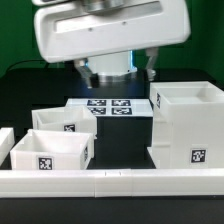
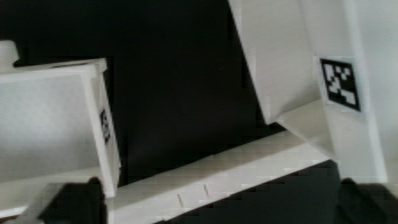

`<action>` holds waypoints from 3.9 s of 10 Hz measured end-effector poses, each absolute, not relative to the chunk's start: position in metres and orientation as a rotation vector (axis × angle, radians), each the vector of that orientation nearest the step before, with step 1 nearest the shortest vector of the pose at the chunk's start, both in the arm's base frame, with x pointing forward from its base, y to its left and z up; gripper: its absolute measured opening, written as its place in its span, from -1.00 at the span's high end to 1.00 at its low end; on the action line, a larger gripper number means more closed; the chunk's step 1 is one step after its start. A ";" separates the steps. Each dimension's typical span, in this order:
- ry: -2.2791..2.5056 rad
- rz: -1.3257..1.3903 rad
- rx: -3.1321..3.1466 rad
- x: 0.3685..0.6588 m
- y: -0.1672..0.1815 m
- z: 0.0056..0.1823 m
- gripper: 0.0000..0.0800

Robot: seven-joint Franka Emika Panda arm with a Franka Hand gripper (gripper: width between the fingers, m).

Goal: Assemble drawer

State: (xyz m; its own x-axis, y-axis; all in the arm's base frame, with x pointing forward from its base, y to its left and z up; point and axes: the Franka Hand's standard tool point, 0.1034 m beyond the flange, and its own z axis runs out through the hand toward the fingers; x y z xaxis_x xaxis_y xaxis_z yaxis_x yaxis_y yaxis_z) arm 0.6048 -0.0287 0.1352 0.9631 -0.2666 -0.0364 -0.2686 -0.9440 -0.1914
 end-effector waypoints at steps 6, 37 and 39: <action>0.333 0.104 -3.003 0.613 -0.057 0.113 -0.62; 0.338 0.063 -3.098 0.574 -0.089 0.005 0.79; 0.338 0.063 -3.098 0.574 -0.089 0.005 0.90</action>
Offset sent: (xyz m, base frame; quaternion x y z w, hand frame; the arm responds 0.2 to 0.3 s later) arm 0.0000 0.0000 0.0000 0.0000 0.0000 0.0000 1.0000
